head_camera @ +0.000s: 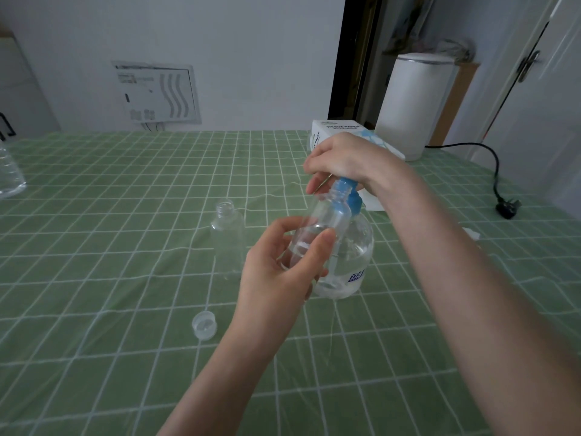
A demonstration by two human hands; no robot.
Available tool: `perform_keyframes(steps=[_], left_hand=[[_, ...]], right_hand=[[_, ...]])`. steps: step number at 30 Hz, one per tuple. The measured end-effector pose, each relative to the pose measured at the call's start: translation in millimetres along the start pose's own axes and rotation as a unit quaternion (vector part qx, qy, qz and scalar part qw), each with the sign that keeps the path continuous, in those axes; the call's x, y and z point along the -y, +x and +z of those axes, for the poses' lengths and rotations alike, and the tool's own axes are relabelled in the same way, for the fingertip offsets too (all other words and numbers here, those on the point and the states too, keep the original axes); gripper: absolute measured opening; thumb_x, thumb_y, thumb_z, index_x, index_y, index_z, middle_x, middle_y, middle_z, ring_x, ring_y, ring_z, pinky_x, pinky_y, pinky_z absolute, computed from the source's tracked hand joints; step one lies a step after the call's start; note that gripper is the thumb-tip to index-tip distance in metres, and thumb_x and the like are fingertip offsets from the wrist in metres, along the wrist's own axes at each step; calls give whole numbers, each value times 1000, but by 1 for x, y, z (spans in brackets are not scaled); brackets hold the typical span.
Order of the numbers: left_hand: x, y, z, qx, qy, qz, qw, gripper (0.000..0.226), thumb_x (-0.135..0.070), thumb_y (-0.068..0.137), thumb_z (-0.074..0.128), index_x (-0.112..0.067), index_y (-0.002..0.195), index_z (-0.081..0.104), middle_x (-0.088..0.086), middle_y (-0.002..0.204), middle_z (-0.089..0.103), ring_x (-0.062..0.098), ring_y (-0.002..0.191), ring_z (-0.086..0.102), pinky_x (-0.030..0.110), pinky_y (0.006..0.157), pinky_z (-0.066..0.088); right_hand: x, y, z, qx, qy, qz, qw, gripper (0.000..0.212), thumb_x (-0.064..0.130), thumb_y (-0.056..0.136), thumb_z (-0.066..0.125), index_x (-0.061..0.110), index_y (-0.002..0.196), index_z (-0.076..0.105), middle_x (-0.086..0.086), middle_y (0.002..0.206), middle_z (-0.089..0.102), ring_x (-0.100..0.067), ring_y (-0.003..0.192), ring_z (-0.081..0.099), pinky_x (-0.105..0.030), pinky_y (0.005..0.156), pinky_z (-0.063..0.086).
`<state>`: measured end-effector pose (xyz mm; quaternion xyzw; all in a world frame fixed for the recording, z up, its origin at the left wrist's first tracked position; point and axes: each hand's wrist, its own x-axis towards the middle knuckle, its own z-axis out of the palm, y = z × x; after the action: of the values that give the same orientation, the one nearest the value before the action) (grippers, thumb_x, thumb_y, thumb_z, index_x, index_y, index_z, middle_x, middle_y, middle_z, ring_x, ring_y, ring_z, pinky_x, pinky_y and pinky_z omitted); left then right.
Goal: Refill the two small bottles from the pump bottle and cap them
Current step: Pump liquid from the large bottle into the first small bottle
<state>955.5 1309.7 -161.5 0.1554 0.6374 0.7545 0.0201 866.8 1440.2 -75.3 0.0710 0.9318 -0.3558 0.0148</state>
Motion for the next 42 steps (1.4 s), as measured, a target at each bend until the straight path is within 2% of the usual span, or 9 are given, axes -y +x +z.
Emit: perform_keyframes(steps=[4, 11, 15, 17, 22, 27, 34, 40, 42], left_hand=[[0, -1, -1, 0, -2, -4, 1000, 27, -44, 64, 65, -27, 85, 66, -7, 71, 69, 7, 56, 62, 13, 42, 40], [2, -1, -1, -1, 13, -7, 1000, 27, -46, 65, 65, -29, 86, 66, -9, 73, 70, 6, 56, 63, 13, 43, 40], [0, -1, -1, 0, 7, 2, 1000, 28, -47, 65, 65, -29, 86, 66, -9, 74, 70, 6, 57, 63, 12, 43, 40], [-2, 0, -1, 3, 4, 4, 1000, 31, -47, 65, 65, -27, 88, 66, -9, 73, 70, 5, 57, 63, 12, 44, 40], [-1, 0, -1, 3, 2, 5, 1000, 31, -47, 64, 65, -27, 89, 66, -9, 72, 70, 5, 56, 63, 12, 44, 41], [1, 0, -2, 4, 10, 2, 1000, 30, -48, 65, 65, -28, 88, 66, -10, 72, 69, 5, 57, 63, 13, 43, 41], [2, -1, -3, 1, 13, -3, 1000, 30, -47, 64, 65, -27, 88, 66, -9, 72, 70, 6, 57, 63, 13, 44, 40], [-2, -1, -1, 3, 8, 2, 1000, 33, -47, 64, 65, -28, 90, 65, -10, 73, 70, 6, 57, 63, 12, 44, 41], [-2, 0, -1, 6, 7, 2, 1000, 32, -47, 64, 65, -28, 90, 65, -10, 73, 70, 5, 57, 63, 12, 44, 41]], right_hand=[[-1, 0, 2, 9, -19, 13, 1000, 29, 19, 94, 57, 4, 118, 64, -18, 113, 71, -35, 109, 66, -44, 95, 51], [-4, -1, 5, 5, -35, 18, 999, 33, 21, 94, 56, 3, 120, 64, -18, 115, 71, -33, 111, 66, -44, 101, 48], [0, -1, -1, 0, -39, 12, 999, 30, 24, 95, 55, 6, 117, 64, -12, 109, 73, -28, 100, 66, -38, 90, 50], [4, -1, -4, -6, -53, 10, 999, 29, 25, 95, 55, 7, 116, 65, -9, 107, 74, -27, 102, 67, -33, 83, 47], [4, 0, -2, 12, -47, 23, 999, 29, 23, 94, 57, 8, 117, 63, -10, 109, 73, -30, 107, 67, -43, 97, 51], [-1, 1, 1, 12, -44, 31, 998, 30, 22, 93, 57, 8, 120, 62, -12, 111, 72, -32, 108, 66, -46, 98, 52], [-6, 2, 5, 0, -25, 32, 999, 32, 21, 92, 58, 5, 120, 63, -16, 113, 71, -32, 108, 66, -41, 95, 50], [-3, 3, -4, -26, 6, -10, 1000, 20, 17, 92, 60, 3, 105, 65, -8, 87, 73, -24, 83, 63, -35, 79, 49], [-1, 2, -4, -21, 3, -6, 1000, 30, 18, 92, 60, -1, 115, 64, -12, 94, 75, -25, 84, 65, -34, 79, 50]])
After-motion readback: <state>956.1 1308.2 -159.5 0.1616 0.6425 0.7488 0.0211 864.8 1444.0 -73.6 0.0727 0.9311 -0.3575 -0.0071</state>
